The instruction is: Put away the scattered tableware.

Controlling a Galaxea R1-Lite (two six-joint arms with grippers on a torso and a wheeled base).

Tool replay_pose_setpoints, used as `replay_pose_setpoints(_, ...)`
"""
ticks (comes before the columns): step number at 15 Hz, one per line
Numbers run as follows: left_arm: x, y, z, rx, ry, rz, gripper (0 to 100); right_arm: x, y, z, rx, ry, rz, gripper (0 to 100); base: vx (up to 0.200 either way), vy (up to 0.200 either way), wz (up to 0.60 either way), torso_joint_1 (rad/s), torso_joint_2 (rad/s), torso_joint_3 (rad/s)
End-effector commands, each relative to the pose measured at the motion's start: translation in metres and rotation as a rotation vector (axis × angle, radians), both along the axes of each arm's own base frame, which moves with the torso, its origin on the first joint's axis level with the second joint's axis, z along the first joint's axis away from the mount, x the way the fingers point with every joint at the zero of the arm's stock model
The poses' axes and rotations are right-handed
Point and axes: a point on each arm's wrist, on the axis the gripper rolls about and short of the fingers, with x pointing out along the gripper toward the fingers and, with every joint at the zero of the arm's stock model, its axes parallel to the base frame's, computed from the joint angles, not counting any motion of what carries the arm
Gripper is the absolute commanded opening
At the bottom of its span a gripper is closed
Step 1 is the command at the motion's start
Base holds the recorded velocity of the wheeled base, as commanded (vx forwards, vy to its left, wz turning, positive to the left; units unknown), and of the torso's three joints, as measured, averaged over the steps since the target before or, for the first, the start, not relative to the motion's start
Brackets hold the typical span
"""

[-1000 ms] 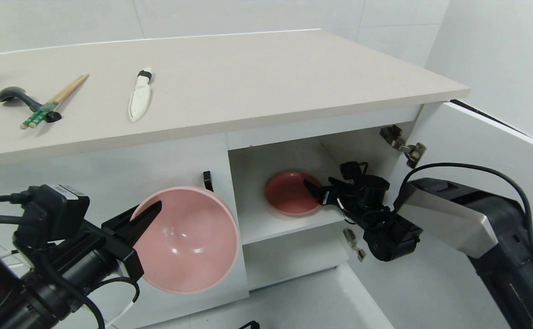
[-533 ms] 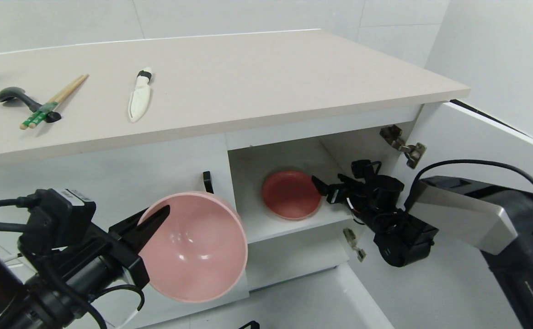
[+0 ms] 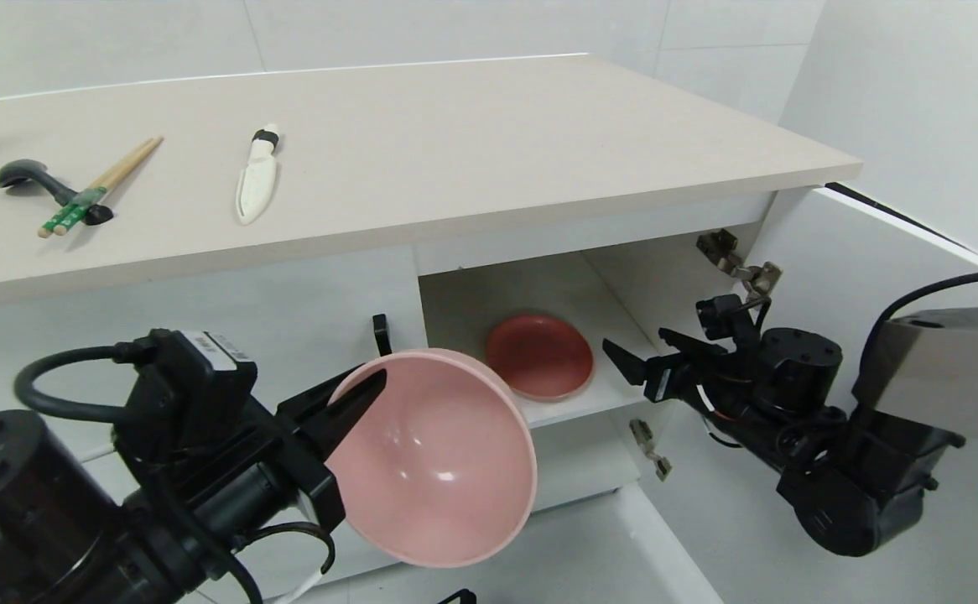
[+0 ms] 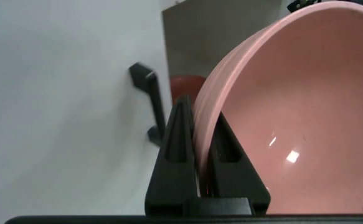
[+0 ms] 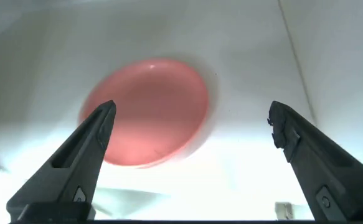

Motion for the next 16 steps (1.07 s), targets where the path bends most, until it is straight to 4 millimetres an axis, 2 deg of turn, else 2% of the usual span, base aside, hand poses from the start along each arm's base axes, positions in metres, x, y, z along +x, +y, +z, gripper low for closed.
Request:
replay_pose_setpoints(1,0.007,-0.018,-0.007,0.023,0.025,-0.034,0,-0.020,0.000,0.027,0.013,-0.048,0.021,100,0.000,0.000,0.00,0.000,0.00,0.000)
replay_pose_setpoints(5,0.024,-0.036,-0.008,0.026,0.019,-0.017,0,-0.050,-0.002,0.045,0.016,-0.060,0.052,100,0.000,0.000,0.00,0.000,0.00,0.000)
replay_pose_setpoints(8,0.031,-0.052,-0.006,0.014,0.007,-0.017,0,-0.070,-0.009,0.051,0.011,-0.050,0.055,100,0.000,0.000,0.00,0.000,0.00,0.000)
replay_pose_setpoints(11,0.032,-0.069,-0.009,0.000,0.008,0.028,0,-0.088,-0.016,0.067,0.027,-0.086,0.060,100,0.000,0.000,0.00,0.000,0.00,0.000)
replay_pose_setpoints(16,0.038,-0.092,-0.010,0.006,-0.066,0.100,0,-0.112,-0.027,0.080,0.038,-0.114,0.056,100,0.000,0.000,0.00,0.000,0.00,0.000)
